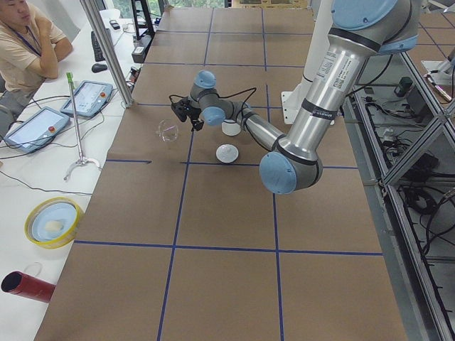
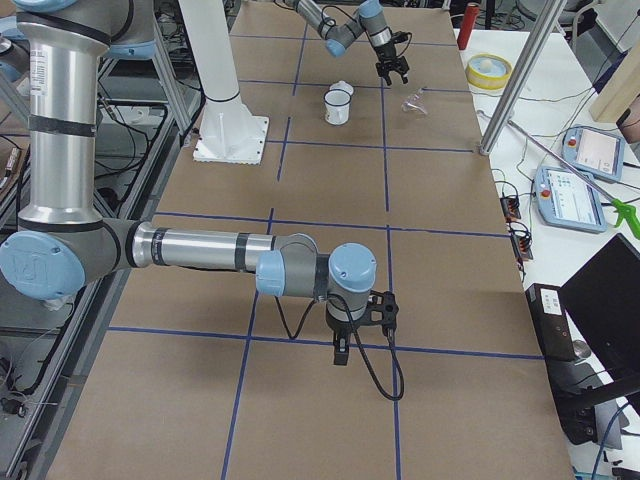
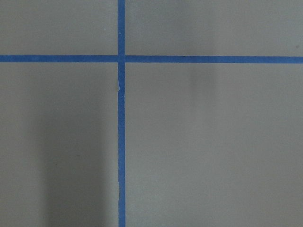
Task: Remove funnel from cup
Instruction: 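Move the left gripper down to the white lid and grasp its knob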
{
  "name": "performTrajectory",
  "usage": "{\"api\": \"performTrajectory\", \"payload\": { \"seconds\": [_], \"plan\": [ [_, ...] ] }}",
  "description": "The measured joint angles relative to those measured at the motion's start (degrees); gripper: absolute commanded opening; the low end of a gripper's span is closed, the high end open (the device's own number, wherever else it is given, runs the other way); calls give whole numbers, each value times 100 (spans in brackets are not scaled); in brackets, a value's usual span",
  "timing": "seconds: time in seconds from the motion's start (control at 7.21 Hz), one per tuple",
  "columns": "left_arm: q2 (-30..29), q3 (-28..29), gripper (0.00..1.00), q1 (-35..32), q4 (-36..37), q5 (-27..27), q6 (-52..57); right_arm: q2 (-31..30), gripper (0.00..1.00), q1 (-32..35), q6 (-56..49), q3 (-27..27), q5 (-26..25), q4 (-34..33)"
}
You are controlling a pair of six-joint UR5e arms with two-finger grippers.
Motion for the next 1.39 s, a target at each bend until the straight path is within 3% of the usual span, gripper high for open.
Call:
{"api": "performTrajectory", "payload": {
  "seconds": [0.14, 0.42, 0.83, 1.39],
  "plan": [
    [110, -364, 98, 20, 901, -43, 391, 0, 100, 0, 0, 0, 0, 0],
    [542, -879, 96, 208, 1565, -246, 567, 0, 100, 0, 0, 0, 0, 0],
    [1036, -1157, 94, 861, 1560, -414, 209, 0, 100, 0, 0, 0, 0, 0],
    [1202, -1151, 76, 1006, 1527, -410, 182, 0, 100, 0, 0, 0, 0, 0]
  ]
}}
